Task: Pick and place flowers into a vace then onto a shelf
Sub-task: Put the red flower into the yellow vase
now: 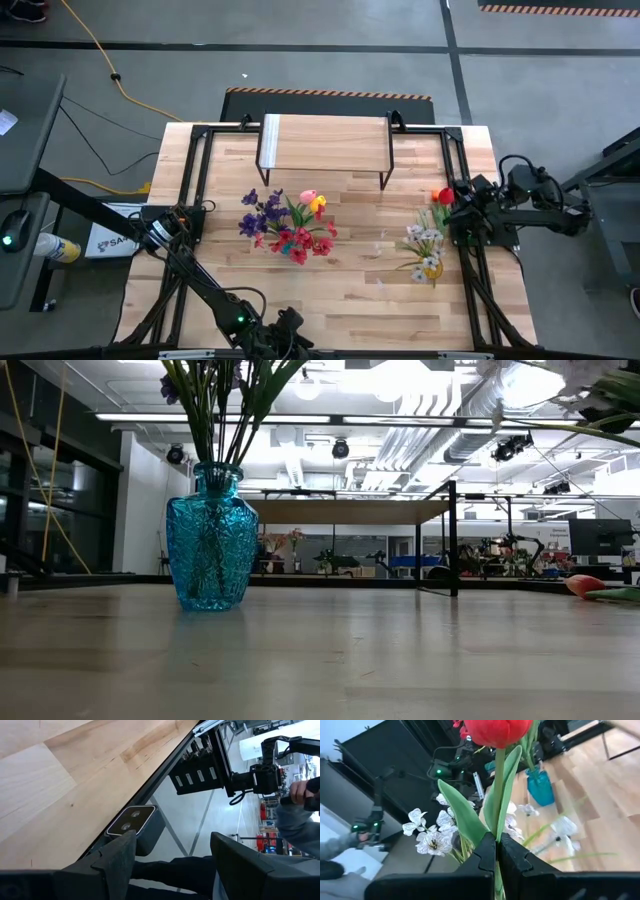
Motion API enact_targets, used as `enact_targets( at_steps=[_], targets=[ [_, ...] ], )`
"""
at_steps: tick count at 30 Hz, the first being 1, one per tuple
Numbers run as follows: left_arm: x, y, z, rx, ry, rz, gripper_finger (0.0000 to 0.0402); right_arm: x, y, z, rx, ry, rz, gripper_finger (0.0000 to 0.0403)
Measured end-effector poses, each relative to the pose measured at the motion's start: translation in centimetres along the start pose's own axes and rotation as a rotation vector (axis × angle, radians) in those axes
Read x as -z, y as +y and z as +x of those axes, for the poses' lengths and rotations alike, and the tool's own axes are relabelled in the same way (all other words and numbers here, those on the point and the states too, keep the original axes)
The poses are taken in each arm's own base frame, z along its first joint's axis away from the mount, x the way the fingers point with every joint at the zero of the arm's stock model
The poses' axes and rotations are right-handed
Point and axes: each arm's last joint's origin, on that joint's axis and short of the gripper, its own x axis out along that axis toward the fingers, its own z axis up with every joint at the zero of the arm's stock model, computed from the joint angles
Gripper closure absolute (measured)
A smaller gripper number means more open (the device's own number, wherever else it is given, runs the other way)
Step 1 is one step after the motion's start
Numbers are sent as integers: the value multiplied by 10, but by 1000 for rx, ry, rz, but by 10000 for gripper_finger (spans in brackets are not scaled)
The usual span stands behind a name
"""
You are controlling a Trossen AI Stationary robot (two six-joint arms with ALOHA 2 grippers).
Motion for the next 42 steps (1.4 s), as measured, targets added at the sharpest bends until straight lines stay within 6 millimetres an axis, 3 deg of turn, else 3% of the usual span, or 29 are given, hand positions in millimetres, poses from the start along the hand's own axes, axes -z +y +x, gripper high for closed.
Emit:
enact_targets(
  at_steps=[9, 42],
  targets=[
    [0, 0, 0, -4, 2, 2, 114, 0, 0, 0, -8, 6, 77, 402],
    [1, 0, 0, -3, 22, 3, 114, 3, -2, 0, 28, 26, 93, 402]
  ],
)
